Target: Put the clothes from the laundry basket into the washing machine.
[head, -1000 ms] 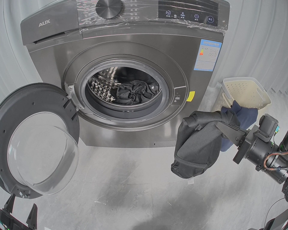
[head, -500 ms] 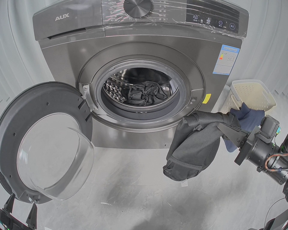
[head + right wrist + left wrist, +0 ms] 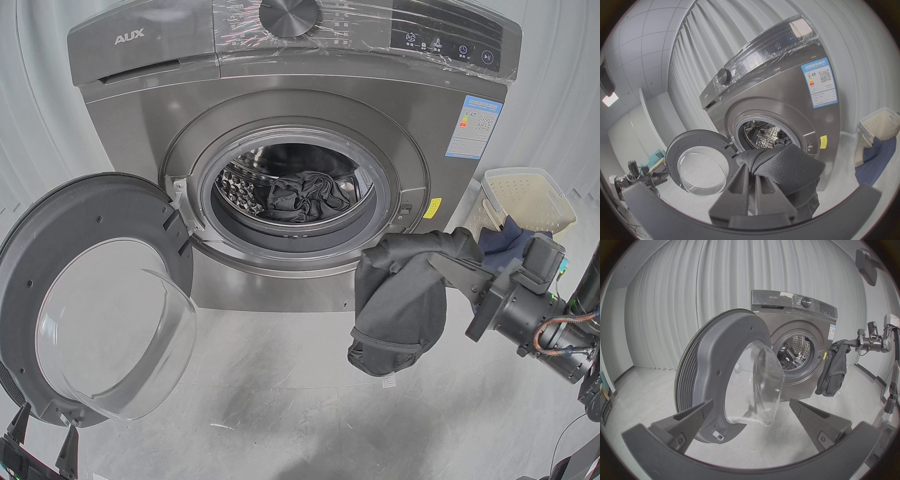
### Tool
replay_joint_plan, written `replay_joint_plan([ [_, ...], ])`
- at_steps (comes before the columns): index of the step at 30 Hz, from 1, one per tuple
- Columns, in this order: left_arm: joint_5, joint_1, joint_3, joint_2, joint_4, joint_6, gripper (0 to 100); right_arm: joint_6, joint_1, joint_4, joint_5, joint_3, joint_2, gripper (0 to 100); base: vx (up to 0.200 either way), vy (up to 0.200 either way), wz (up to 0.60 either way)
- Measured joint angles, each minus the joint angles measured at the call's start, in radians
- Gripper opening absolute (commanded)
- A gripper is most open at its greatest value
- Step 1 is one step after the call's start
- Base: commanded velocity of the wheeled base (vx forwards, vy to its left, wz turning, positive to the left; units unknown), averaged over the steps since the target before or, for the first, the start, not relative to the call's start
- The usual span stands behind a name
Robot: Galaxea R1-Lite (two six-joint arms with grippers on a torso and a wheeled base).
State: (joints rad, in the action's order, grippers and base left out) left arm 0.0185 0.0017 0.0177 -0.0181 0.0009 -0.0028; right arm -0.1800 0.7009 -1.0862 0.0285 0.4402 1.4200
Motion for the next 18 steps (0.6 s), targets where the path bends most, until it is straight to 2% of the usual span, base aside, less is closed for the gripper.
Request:
replay_joint_plan([
  [4, -0.005, 0.002, 0.0, 0.0, -0.005, 0.016, 100, -0.05, 0.067, -0.008, 0.047, 0.063, 0.061, 0, 0.0, 0.0, 0.0],
  [6, -0.009, 0.002, 0.001, 0.0, -0.025, 0.014, 100, -0.065, 0.087, -0.011, 0.054, 0.081, 0.083, 0, 0.0, 0.0, 0.0],
  [9, -0.054, 0.004, 0.046, -0.001, -0.042, 0.008, 100, -0.079, 0.106, -0.031, 0.055, 0.099, 0.107, 0, 0.0, 0.0, 0.0],
  [12, -0.176, 0.007, 0.11, -0.015, -0.035, 0.009, 100, -0.094, 0.118, -0.066, 0.054, 0.114, 0.126, 0, 0.0, 0.0, 0.0],
  [14, -0.296, 0.011, 0.139, -0.041, -0.027, 0.012, 100, -0.102, 0.123, -0.092, 0.054, 0.124, 0.139, 0, 0.0, 0.0, 0.0],
  [16, -0.384, 0.014, 0.156, -0.082, -0.025, 0.015, 100, -0.106, 0.127, -0.113, 0.054, 0.133, 0.15, 0, 0.0, 0.0, 0.0],
  [18, -0.451, 0.017, 0.167, -0.137, -0.03, 0.02, 100, -0.11, 0.132, -0.13, 0.053, 0.144, 0.163, 0, 0.0, 0.0, 0.0],
])
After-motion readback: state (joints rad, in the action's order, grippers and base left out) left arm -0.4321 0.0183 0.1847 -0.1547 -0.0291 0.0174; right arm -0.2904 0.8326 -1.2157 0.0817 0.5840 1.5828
